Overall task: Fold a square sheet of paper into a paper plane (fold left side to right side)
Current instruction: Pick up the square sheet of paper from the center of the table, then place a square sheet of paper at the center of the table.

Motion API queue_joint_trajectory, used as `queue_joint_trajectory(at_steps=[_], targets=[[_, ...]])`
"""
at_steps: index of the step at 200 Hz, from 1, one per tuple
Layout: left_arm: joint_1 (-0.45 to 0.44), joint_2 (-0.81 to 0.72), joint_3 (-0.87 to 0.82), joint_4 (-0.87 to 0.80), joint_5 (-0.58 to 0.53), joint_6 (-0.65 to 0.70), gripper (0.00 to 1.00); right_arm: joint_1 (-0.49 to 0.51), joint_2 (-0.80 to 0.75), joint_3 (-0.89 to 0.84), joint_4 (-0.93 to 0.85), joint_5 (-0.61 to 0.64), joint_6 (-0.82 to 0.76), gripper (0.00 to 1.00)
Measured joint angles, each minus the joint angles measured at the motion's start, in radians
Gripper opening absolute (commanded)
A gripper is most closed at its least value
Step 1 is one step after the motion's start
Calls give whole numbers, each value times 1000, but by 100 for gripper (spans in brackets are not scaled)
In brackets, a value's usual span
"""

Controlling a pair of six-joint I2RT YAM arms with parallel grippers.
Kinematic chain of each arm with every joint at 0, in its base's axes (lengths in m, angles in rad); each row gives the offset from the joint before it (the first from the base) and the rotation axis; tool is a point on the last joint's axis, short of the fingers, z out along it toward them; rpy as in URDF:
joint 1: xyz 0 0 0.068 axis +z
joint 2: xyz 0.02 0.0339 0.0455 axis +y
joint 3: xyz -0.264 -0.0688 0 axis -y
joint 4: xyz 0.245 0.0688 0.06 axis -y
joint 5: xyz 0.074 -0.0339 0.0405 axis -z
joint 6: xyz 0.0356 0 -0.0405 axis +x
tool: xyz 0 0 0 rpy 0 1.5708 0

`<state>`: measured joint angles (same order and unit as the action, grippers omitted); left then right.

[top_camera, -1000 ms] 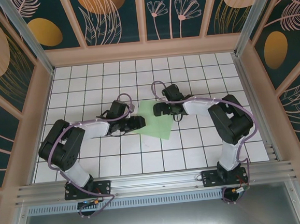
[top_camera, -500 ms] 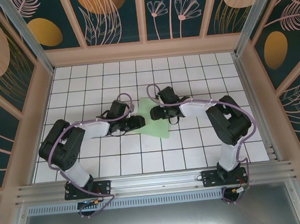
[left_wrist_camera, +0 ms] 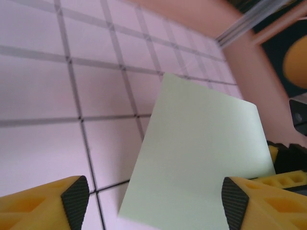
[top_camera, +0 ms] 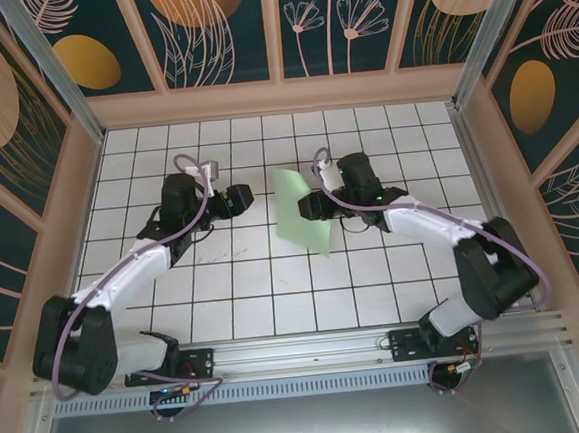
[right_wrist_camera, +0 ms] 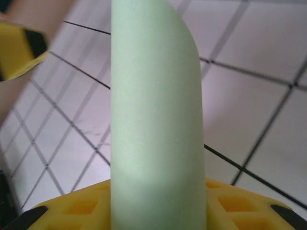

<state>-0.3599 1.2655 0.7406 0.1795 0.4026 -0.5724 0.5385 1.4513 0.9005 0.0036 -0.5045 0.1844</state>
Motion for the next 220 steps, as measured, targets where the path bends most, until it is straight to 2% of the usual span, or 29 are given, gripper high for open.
queue_joint_trajectory(at_steps=[55,86,142,153,166,200,220], targets=[[-1,-168,-2,178,204,141,88,-19,-248,19,-39,-194,-135,41],[-1,-167,-2,274,319,154,89,-19,-290,55,-64,-289,-155,40],[-1,-122,0,347,439,149,86,-19,-331,62,-51,-398,-147,39],[-1,-122,0,366,460,143,81,-19,-340,62,-40,-413,-137,39],[-1,-122,-3,402,489,125,69,-19,-351,62,-19,-423,-122,39],[-3,-122,-11,477,544,77,25,-19,-380,62,32,-428,-89,39],[-6,-122,-14,496,559,63,8,-19,-383,61,49,-417,-72,39]])
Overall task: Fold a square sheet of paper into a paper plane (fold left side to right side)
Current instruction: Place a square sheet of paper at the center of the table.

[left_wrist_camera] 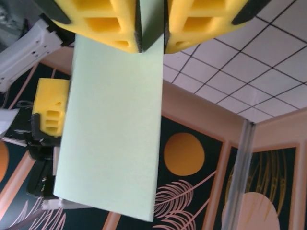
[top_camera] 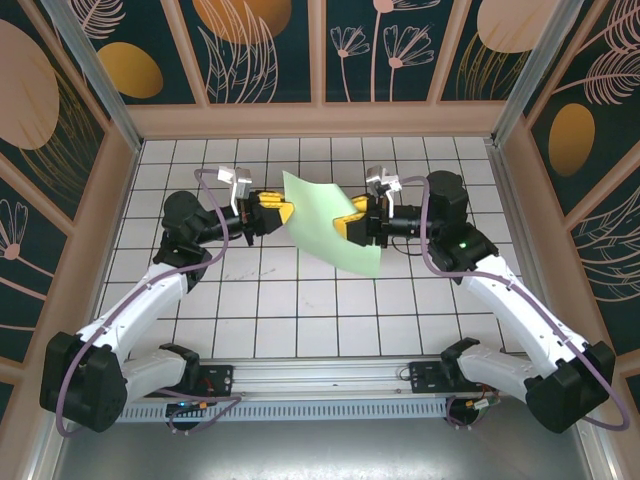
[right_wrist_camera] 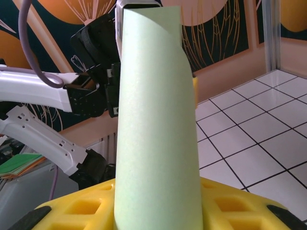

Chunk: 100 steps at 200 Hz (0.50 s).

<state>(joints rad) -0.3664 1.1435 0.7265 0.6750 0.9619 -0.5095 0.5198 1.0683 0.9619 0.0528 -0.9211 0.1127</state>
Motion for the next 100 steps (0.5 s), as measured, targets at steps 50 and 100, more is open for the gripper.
queue_joint_trajectory(at_steps=[50,100], targets=[[0,2,-6,-2,-14,-11,0,-9,0,-26,-9,101,15,50],[-6,100,-6,-132,-154,-5,0,-50,12,-27,-132,409,17,81]])
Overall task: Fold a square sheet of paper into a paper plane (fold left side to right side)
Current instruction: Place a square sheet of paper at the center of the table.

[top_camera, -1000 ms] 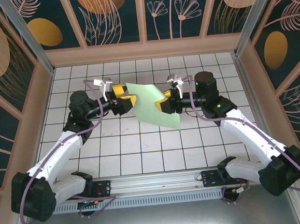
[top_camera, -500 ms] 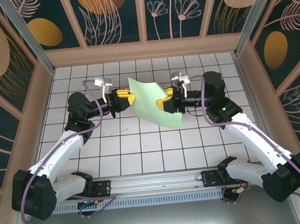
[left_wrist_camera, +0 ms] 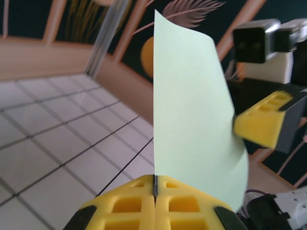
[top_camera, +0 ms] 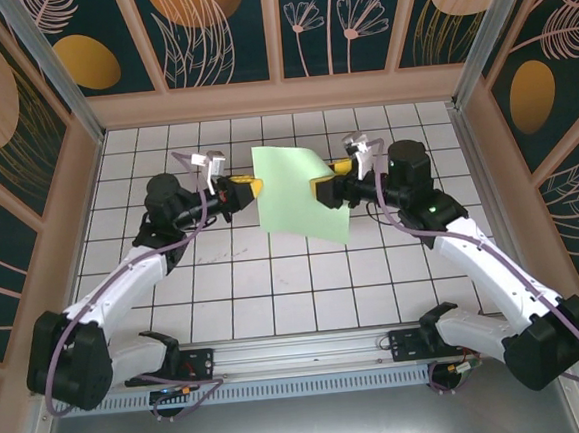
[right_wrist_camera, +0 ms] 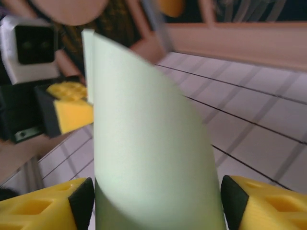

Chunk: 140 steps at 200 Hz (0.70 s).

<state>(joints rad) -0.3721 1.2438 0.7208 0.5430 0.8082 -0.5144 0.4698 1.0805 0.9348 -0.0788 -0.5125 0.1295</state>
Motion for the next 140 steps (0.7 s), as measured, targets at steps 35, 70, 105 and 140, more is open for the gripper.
queue_joint_trajectory(at_steps=[35,70,105,140], targets=[[0,174,0,-44,-64,-42,0,-24,45,-8,-68,173,11,87],[0,344,0,-97,-117,-86,0,-24,100,-55,-76,262,43,82],[0,456,16,-133,-147,-109,0,-25,205,-128,-40,269,113,59],[0,509,61,-200,-193,-101,0,-25,342,-181,42,243,191,35]])
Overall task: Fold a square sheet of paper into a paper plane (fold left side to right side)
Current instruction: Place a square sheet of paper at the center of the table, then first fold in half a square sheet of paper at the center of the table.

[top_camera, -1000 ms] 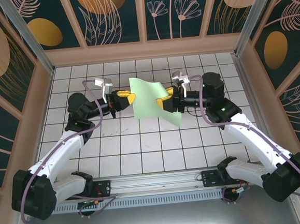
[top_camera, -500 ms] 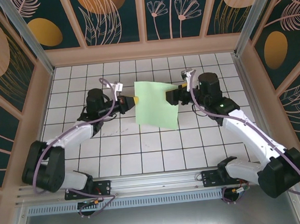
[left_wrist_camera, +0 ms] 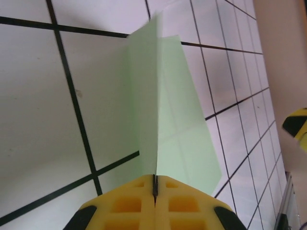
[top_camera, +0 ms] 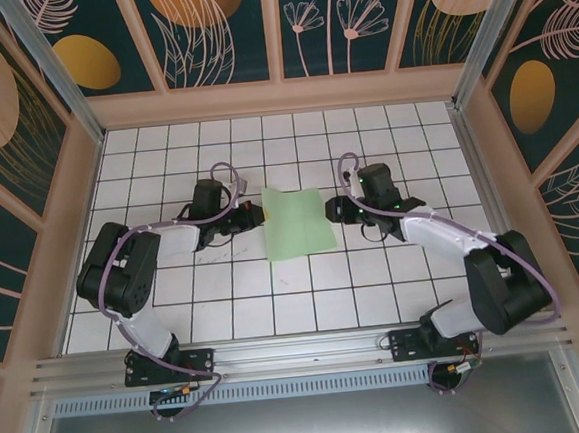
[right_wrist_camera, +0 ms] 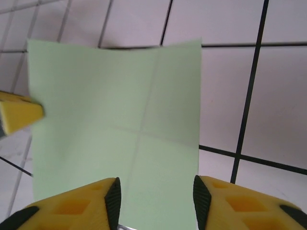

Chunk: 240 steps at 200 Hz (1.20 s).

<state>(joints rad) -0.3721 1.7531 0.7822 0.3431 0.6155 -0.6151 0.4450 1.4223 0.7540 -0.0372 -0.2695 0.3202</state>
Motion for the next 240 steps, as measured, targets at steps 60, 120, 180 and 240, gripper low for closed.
queue_joint_trajectory(at_steps=[60,120,180,240], targets=[[0,11,72,-99,-32,52,0,1,240,28,98,-31,50,13],[0,48,146,-172,-50,92,0,7,330,129,102,-20,47,13],[0,52,156,-156,3,55,21,31,370,134,64,8,45,13],[-54,76,188,-6,141,-82,50,38,370,124,82,18,50,14]])
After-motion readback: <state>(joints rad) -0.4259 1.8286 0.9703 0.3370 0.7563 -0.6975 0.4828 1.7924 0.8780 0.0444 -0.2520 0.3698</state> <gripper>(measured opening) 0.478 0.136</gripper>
